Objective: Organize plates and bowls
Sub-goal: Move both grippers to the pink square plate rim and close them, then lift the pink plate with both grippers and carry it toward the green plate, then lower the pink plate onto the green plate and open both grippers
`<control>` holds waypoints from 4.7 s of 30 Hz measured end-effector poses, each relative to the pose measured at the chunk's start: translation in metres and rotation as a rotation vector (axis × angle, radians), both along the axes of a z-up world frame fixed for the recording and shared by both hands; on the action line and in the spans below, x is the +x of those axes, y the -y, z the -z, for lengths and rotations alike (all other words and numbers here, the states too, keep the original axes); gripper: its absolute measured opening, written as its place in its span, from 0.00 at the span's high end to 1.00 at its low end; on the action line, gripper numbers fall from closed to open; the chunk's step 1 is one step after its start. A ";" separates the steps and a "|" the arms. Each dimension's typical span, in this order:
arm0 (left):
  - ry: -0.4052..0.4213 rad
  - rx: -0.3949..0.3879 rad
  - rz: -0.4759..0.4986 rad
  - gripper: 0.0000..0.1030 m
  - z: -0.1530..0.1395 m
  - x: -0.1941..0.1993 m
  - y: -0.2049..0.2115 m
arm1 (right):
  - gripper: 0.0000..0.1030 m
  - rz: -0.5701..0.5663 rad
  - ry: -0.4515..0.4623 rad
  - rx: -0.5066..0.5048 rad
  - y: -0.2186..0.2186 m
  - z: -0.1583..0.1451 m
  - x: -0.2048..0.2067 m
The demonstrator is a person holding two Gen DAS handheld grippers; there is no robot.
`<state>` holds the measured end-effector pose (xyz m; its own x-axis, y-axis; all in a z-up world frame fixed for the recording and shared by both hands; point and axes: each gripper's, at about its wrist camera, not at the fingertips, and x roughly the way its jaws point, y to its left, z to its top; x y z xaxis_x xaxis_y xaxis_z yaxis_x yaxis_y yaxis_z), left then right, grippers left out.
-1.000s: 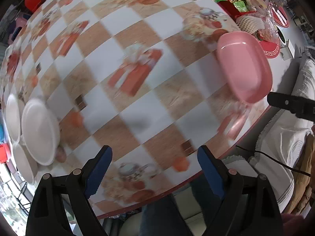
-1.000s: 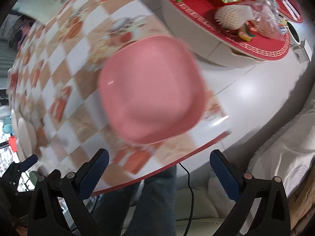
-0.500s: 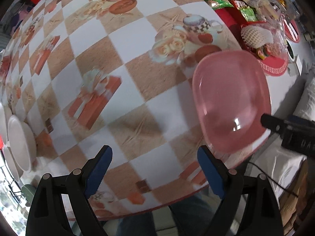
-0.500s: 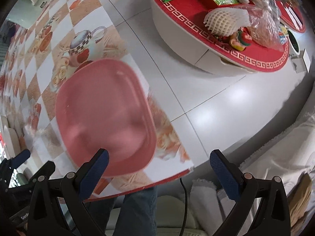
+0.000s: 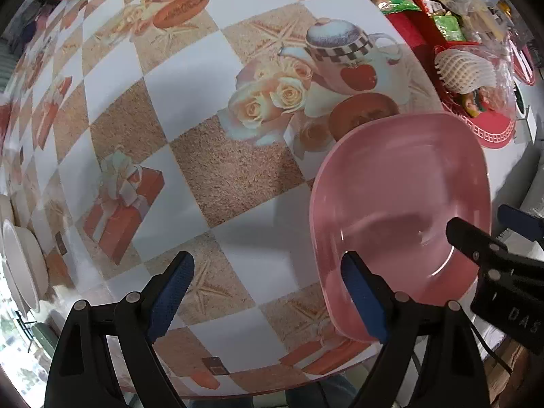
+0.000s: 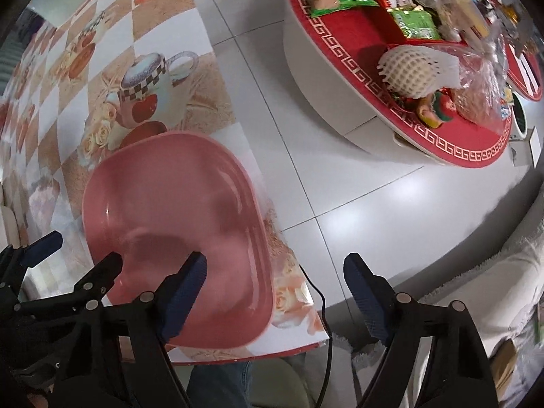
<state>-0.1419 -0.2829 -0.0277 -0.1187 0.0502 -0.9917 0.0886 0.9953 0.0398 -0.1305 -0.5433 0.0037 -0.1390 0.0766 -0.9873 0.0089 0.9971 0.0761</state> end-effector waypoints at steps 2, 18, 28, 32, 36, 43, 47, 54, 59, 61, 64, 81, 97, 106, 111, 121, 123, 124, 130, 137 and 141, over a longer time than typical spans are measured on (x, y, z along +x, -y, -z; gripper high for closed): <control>-0.008 -0.025 0.013 0.15 0.003 0.001 0.005 | 0.38 -0.004 -0.009 0.017 -0.001 0.002 -0.001; 0.023 -0.084 0.125 0.58 0.004 -0.004 0.033 | 0.72 -0.077 -0.023 0.071 -0.038 -0.007 -0.018; 0.025 -0.058 0.039 0.58 0.006 -0.046 -0.041 | 0.72 -0.243 -0.056 0.104 -0.135 -0.012 -0.062; 0.022 -0.035 -0.007 0.58 0.006 -0.072 -0.079 | 0.72 -0.306 -0.062 0.118 -0.180 -0.015 -0.079; 0.012 -0.021 -0.070 0.58 0.008 -0.095 -0.119 | 0.72 -0.356 -0.072 0.147 -0.225 -0.019 -0.095; 0.013 0.000 -0.136 0.58 0.006 -0.118 -0.174 | 0.72 -0.393 -0.056 0.147 -0.281 -0.023 -0.117; 0.031 0.014 -0.136 0.58 0.005 -0.117 -0.177 | 0.72 -0.333 -0.055 0.137 -0.275 -0.019 -0.117; 0.068 0.002 -0.156 0.51 0.002 -0.110 -0.190 | 0.72 -0.306 -0.057 0.106 -0.278 -0.019 -0.112; 0.078 0.000 -0.124 0.50 0.002 -0.109 -0.190 | 0.71 -0.319 -0.031 0.071 -0.296 -0.022 -0.129; 0.078 -0.004 -0.122 0.50 0.002 -0.109 -0.195 | 0.71 -0.322 -0.031 0.073 -0.298 -0.022 -0.131; 0.076 -0.005 -0.125 0.50 0.002 -0.109 -0.197 | 0.71 -0.322 -0.034 0.071 -0.298 -0.021 -0.135; 0.080 -0.050 -0.168 0.50 0.006 -0.120 -0.219 | 0.60 -0.358 -0.040 0.048 -0.314 -0.018 -0.133; 0.057 -0.068 -0.115 0.62 0.003 -0.140 -0.236 | 0.71 -0.328 -0.105 0.087 -0.334 -0.015 -0.155; 0.060 -0.036 -0.191 0.62 0.002 -0.161 -0.276 | 0.71 -0.399 -0.113 0.106 -0.383 -0.016 -0.171; 0.069 -0.007 -0.240 0.62 0.001 -0.175 -0.311 | 0.71 -0.458 -0.114 0.114 -0.420 -0.018 -0.185; 0.087 0.010 -0.287 0.62 0.000 -0.200 -0.347 | 0.70 -0.531 -0.115 0.092 -0.482 -0.019 -0.211; 0.093 0.009 -0.283 0.62 -0.002 -0.202 -0.345 | 0.70 -0.525 -0.120 0.087 -0.489 -0.019 -0.216; 0.096 0.011 -0.280 0.62 -0.002 -0.203 -0.344 | 0.70 -0.519 -0.123 0.088 -0.490 -0.019 -0.218; 0.100 -0.011 -0.277 0.62 -0.003 -0.213 -0.343 | 0.70 -0.504 -0.134 0.078 -0.481 -0.024 -0.195; 0.087 -0.020 -0.258 0.62 -0.008 -0.205 -0.354 | 0.70 -0.472 -0.164 0.099 -0.470 -0.022 -0.181; 0.092 -0.021 -0.255 0.62 -0.006 -0.200 -0.359 | 0.70 -0.480 -0.161 0.102 -0.468 -0.034 -0.177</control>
<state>-0.3416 0.0762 -0.0213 -0.0341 0.0090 -0.9994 -0.1686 0.9856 0.0146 -0.3072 -0.0753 0.0379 -0.3314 0.0616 -0.9415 -0.4282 0.8794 0.2083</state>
